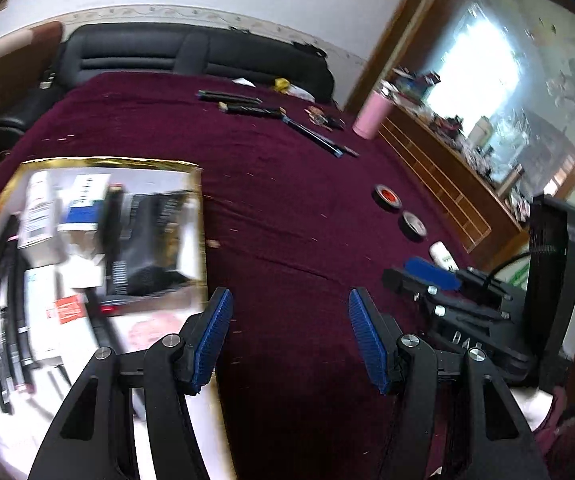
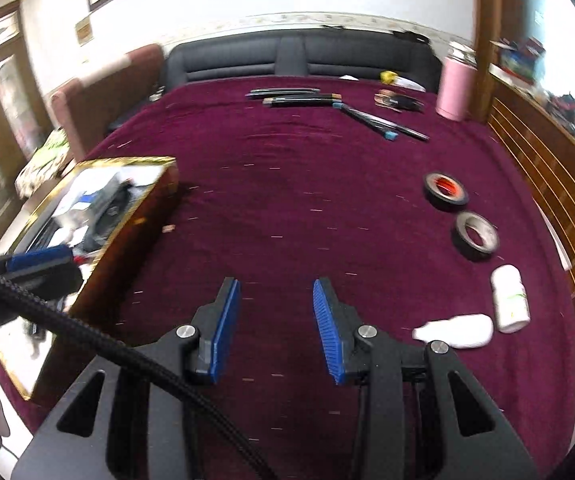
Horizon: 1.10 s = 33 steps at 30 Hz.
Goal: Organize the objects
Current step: 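Grasp the small white dropper bottle with the left tool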
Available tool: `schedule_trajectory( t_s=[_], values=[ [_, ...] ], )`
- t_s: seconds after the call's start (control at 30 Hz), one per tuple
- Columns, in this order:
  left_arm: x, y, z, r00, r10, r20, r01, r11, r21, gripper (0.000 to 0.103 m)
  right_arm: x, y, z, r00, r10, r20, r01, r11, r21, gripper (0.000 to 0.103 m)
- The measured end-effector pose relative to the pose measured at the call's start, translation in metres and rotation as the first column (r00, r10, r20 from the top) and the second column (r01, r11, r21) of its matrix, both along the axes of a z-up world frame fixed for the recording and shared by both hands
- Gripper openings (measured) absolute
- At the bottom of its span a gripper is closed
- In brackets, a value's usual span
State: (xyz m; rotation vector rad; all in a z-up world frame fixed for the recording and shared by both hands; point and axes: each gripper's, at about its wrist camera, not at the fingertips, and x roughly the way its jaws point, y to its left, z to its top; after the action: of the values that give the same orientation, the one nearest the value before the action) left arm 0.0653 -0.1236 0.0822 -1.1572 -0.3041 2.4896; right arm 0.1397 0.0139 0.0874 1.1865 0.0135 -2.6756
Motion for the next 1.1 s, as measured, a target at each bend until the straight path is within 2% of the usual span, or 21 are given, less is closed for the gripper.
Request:
schedule_trajectory(
  t_s=[0.07, 0.33, 0.57, 0.63, 0.77, 0.83, 0.87, 0.9, 0.97, 1.1],
  values=[
    [-0.003, 0.015, -0.002, 0.999, -0.032, 0.008, 0.032, 0.999, -0.006, 0.054, -0.003, 0.02, -0.002, 0.999, -0.046, 0.008, 0.046, 0.999, -0.009, 0.043],
    [-0.017, 0.087, -0.013, 0.979, -0.195, 0.054, 0.198, 0.979, -0.057, 0.054, -0.002, 0.106, -0.006, 0.973, -0.23, 0.025, 0.231, 0.972, -0.041, 0.043],
    [-0.029, 0.152, -0.018, 0.947, -0.313, 0.074, 0.32, 0.937, -0.137, 0.054, 0.007, 0.186, -0.019, 0.907, -0.415, 0.074, 0.42, 0.905, -0.072, 0.043],
    [-0.03, 0.175, -0.021, 0.928, -0.366, 0.069, 0.373, 0.916, -0.15, 0.054, 0.011, 0.201, -0.024, 0.89, -0.445, 0.095, 0.453, 0.888, -0.084, 0.043],
    [-0.033, 0.222, -0.027, 0.89, -0.454, 0.037, 0.448, 0.86, -0.245, 0.054, 0.017, 0.218, -0.029, 0.873, -0.472, 0.125, 0.485, 0.868, -0.11, 0.043],
    [-0.034, 0.244, -0.03, 0.853, -0.522, -0.015, 0.494, 0.817, -0.299, 0.054, 0.016, 0.222, -0.029, 0.87, -0.476, 0.127, 0.49, 0.864, -0.115, 0.043],
    [-0.037, 0.247, -0.033, 0.844, -0.537, -0.023, 0.503, 0.803, -0.319, 0.054, 0.017, 0.223, -0.028, 0.87, -0.476, 0.126, 0.49, 0.864, -0.116, 0.043],
    [-0.04, 0.257, -0.037, 0.828, -0.561, -0.022, 0.519, 0.78, -0.349, 0.054, 0.018, 0.224, -0.027, 0.872, -0.474, 0.124, 0.488, 0.865, -0.116, 0.043],
    [-0.046, 0.265, -0.046, 0.809, -0.588, 0.005, 0.549, 0.753, -0.363, 0.054, 0.015, 0.226, -0.026, 0.874, -0.472, 0.119, 0.484, 0.868, -0.112, 0.043],
    [-0.057, 0.276, -0.061, 0.792, -0.608, 0.056, 0.583, 0.728, -0.361, 0.054, 0.013, 0.234, -0.03, 0.869, -0.478, 0.127, 0.492, 0.862, -0.12, 0.043]
  ],
)
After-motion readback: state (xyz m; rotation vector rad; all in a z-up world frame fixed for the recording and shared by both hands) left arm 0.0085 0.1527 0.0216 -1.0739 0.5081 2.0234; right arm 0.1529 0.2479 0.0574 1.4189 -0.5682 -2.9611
